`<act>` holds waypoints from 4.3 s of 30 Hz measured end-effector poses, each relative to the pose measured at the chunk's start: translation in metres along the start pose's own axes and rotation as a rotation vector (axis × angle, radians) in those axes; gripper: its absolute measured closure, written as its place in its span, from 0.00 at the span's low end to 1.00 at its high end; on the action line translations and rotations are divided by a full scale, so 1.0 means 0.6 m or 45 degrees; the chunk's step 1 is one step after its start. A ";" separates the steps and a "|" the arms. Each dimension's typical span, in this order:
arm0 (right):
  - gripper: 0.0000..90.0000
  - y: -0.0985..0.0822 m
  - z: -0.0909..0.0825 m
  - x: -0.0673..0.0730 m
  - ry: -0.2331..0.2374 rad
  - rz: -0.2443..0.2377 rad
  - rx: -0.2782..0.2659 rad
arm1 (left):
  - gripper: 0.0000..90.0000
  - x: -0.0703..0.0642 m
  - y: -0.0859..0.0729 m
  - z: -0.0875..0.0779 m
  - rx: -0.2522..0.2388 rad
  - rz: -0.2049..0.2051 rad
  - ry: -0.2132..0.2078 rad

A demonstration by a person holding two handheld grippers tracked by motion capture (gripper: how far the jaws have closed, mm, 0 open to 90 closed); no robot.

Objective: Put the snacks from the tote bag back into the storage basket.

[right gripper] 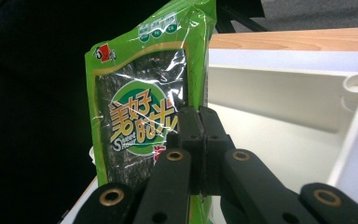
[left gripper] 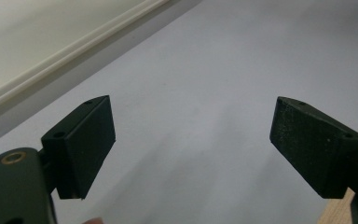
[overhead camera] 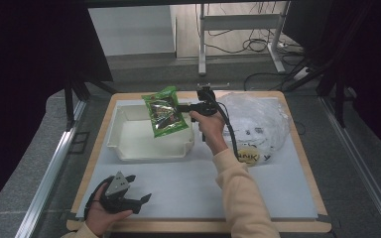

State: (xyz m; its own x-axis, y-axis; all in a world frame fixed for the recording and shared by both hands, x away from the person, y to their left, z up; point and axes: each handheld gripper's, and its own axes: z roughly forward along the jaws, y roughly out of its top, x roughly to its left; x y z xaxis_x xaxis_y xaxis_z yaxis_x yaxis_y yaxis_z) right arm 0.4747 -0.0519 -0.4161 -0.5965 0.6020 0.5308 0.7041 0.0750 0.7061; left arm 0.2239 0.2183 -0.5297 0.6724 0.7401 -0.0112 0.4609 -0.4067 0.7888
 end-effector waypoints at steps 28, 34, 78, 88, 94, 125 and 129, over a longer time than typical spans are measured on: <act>1.00 -0.010 0.053 0.015 0.006 -0.006 0.041 | 0.16 -0.001 0.000 -0.001 -0.004 -0.002 -0.001; 1.00 -0.011 0.063 0.014 0.009 0.006 0.044 | 0.16 -0.001 0.000 0.000 -0.002 -0.001 -0.003; 1.00 -0.052 0.191 0.048 -0.137 -0.012 0.143 | 0.16 -0.001 0.001 -0.002 -0.011 0.001 -0.008; 0.94 -0.065 0.214 0.049 -0.171 -0.051 0.217 | 0.16 0.000 0.001 -0.002 -0.010 0.000 -0.009; 0.63 -0.067 0.216 0.059 -0.200 -0.097 0.262 | 0.16 0.000 0.001 -0.002 -0.009 0.001 -0.009; 0.52 -0.079 0.053 0.066 -0.147 -0.387 0.120 | 0.16 0.003 -0.001 0.000 -0.006 -0.009 0.008; 0.52 -0.095 0.008 0.056 -0.162 -0.418 0.101 | 0.16 0.005 -0.001 0.000 -0.001 -0.009 0.016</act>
State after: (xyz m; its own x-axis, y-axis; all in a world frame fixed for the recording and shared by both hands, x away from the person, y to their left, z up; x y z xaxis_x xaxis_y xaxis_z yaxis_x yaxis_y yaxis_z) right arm 0.4163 -0.0324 -0.4407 -0.7465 0.6295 0.2156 0.5138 0.3394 0.7880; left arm 0.2258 0.2205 -0.5303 0.6616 0.7498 -0.0093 0.4656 -0.4010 0.7890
